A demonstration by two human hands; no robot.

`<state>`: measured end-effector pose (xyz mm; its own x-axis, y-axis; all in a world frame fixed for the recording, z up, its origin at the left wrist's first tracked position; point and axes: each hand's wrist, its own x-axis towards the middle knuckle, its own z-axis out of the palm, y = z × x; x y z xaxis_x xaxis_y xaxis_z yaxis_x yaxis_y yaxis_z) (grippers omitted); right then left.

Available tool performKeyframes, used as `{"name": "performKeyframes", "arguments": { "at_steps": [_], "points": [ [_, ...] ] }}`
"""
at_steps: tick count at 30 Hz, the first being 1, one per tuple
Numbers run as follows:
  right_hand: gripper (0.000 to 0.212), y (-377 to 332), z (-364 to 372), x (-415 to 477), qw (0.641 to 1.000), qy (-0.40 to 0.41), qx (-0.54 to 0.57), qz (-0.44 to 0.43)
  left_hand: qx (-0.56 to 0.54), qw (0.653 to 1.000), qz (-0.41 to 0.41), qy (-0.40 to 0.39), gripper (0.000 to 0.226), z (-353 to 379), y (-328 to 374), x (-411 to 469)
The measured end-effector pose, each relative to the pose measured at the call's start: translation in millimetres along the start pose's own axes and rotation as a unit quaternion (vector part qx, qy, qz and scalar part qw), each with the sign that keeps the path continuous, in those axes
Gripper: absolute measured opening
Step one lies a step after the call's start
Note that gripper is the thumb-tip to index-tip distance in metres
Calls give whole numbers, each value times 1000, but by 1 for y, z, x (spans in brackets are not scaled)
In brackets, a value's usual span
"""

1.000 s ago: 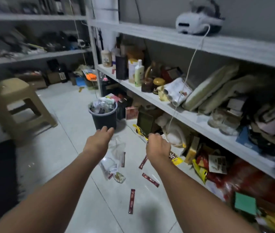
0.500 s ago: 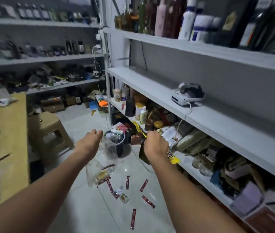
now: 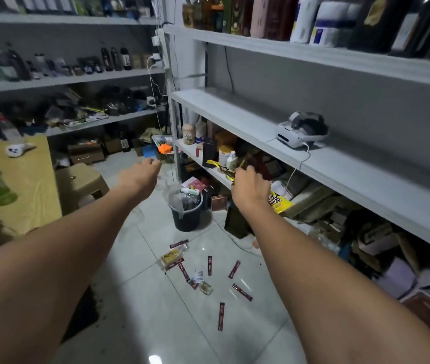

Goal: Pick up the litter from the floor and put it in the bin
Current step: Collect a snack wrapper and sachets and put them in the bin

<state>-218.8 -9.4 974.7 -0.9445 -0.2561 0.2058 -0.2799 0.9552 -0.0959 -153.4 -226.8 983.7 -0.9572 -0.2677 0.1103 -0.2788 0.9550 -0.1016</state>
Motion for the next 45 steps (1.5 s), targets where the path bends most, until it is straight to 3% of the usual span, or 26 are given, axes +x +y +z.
{"name": "performKeyframes", "arguments": {
  "at_steps": [8, 16, 21, 28, 39, 45],
  "points": [
    [30, -2, 32, 87, 999, -17, 16, -24, -56, 996, -50, -42, 27, 37, -6, 74],
    [32, -15, 58, 207, 997, -46, 29, -51, -34, 996, -73, -33, 33, 51, -11, 176],
    [35, -38, 77, 254, 994, -68, 20, -81, -58, 991, -100, -61, 22, 77, -39, 214],
    [38, -69, 114, 317, 993, -96, 0, -64, -62, 992, -74, -81, 29, 109, -76, 289],
    [37, -165, 187, 455, 994, -111, -4, 14, -100, 991, -5, -88, 28, 170, -147, 483],
    [35, -199, 246, 507, 993, -120, 0, 16, -108, 988, -20, -105, 26, 225, -177, 548]
  ]
}}
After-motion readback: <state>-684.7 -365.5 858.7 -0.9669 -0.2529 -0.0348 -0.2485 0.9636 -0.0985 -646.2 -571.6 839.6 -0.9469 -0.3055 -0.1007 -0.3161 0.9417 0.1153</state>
